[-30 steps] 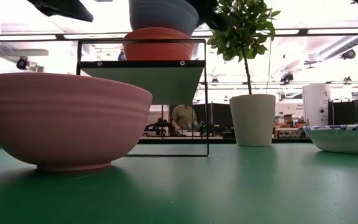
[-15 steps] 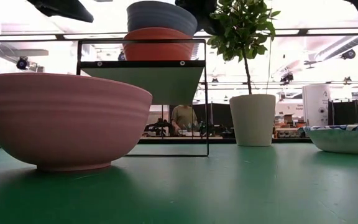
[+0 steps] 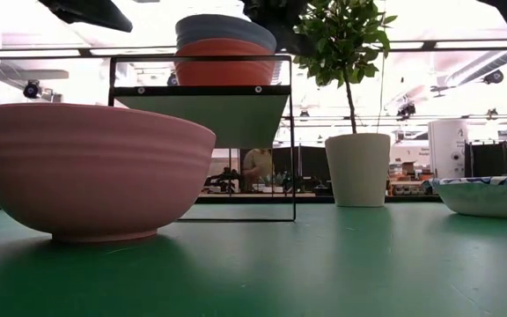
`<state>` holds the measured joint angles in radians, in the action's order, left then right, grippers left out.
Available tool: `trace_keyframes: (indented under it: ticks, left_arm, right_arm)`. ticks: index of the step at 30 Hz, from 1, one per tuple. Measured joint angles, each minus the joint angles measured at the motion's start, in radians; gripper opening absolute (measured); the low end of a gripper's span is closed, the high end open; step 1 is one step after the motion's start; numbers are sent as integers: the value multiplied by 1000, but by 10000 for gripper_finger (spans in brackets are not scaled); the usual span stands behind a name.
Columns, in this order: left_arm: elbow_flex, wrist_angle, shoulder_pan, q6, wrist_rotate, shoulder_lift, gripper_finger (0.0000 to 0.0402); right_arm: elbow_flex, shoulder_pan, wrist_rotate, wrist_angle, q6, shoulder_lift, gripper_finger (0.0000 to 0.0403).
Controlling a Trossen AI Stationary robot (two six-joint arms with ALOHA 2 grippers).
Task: Place and stack bowls onto a shelf
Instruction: Stack the blue bowl on top of the orange bowl on the shelf
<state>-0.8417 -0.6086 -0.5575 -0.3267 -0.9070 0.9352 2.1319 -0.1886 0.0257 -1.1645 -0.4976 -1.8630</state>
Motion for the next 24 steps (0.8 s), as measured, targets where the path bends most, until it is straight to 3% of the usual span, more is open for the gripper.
trace_keyframes:
  ticks: [15, 24]
  left_arm:
    - [0, 0, 0, 0, 0, 0, 79]
    - [0, 0, 0, 0, 0, 0, 79]
  right_arm:
    - [0, 1, -33, 27, 0, -1, 14]
    - [0, 1, -26, 30, 0, 0, 73]
